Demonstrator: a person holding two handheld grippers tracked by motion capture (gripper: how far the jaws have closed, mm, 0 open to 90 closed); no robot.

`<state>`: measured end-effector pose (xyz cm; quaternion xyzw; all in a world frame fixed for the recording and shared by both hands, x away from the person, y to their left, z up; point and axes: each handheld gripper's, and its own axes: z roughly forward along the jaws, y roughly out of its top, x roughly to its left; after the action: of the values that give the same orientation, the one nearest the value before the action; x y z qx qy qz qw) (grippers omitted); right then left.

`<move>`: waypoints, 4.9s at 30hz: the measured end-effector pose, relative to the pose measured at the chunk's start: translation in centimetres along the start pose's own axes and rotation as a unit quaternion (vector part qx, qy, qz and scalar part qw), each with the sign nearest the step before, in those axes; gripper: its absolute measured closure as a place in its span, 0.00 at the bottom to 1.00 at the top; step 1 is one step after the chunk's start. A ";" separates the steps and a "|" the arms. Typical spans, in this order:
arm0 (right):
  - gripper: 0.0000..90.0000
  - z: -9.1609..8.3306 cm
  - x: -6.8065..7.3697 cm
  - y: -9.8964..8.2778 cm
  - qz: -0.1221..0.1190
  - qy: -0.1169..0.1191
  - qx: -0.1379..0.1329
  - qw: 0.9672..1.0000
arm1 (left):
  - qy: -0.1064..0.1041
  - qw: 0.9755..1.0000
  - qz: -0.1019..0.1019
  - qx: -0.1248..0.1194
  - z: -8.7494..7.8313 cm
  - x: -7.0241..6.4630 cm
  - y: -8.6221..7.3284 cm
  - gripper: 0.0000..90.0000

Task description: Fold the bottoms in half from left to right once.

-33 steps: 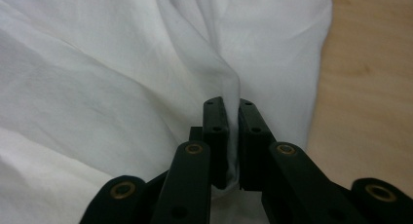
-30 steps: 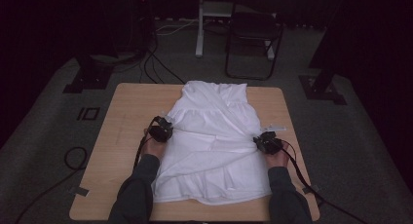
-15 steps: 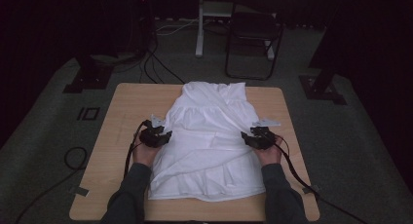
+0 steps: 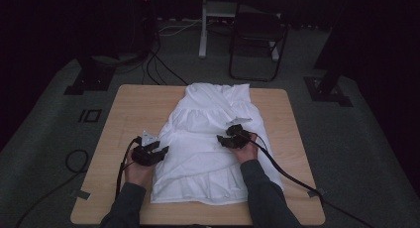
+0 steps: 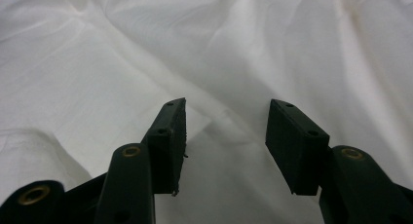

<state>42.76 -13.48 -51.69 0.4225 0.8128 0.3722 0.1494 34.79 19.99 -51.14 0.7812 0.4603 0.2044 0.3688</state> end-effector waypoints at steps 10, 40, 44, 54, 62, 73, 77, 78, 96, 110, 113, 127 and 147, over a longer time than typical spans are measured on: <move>0.98 -2.9 0.3 -1.6 -0.037 -0.014 0.008 0.999 | -0.031 0.999 -0.009 -0.006 -2.4 -1.5 -2.2 0.60; 0.67 -18.6 -4.9 -17.4 0.062 -0.059 -0.061 0.994 | -0.048 0.999 0.019 0.000 -5.0 -4.5 -4.6 0.58; 0.60 -17.9 -5.3 -14.3 0.055 -0.056 -0.096 0.992 | -0.026 0.999 0.029 -0.002 -3.9 -3.3 -2.8 0.56; 0.57 -13.9 -6.3 -8.5 0.045 -0.042 -0.112 0.992 | 0.012 1.000 0.019 0.008 0.8 0.1 1.3 0.54; 0.65 -6.0 -7.9 -5.0 0.034 -0.055 -0.034 0.997 | 0.032 0.997 -0.027 0.061 6.4 2.7 2.6 0.55; 0.98 -5.6 -9.0 -7.4 0.065 -0.073 0.009 0.995 | 0.008 0.999 -0.010 0.040 4.7 2.1 0.8 0.97; 0.98 -6.8 -8.0 -8.8 0.062 -0.065 0.007 0.996 | 0.009 1.000 -0.004 0.027 3.2 1.5 -0.7 0.98; 0.98 -7.2 -7.6 -9.1 0.059 -0.063 0.008 0.996 | 0.009 1.000 -0.004 0.027 3.2 1.5 -0.7 0.98; 0.87 -13.4 -2.4 -14.1 0.022 -0.025 0.041 0.999 | -0.023 1.000 0.017 0.014 -4.6 -2.3 -5.8 0.81; 0.56 -5.8 -2.7 -3.3 -0.012 -0.005 -0.025 1.000 | -0.001 1.000 0.022 -0.020 -0.6 -0.7 1.1 0.63; 0.55 -3.9 -2.5 -2.7 -0.014 0.000 -0.011 1.000 | 0.000 1.000 0.023 -0.019 0.5 -0.9 2.0 0.62; 0.98 -6.6 -9.5 -3.2 0.075 -0.100 -0.044 0.991 | -0.001 1.000 0.023 -0.007 2.6 -1.5 3.4 0.61; 0.93 -5.2 -8.3 -7.5 0.109 -0.075 -0.009 0.991 | -0.002 0.999 0.038 0.039 5.9 -2.1 2.2 0.96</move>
<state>40.50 -25.35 -54.22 0.5338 0.7453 0.3603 0.1726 38.91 15.23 -53.21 0.8124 0.4368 0.1987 0.3312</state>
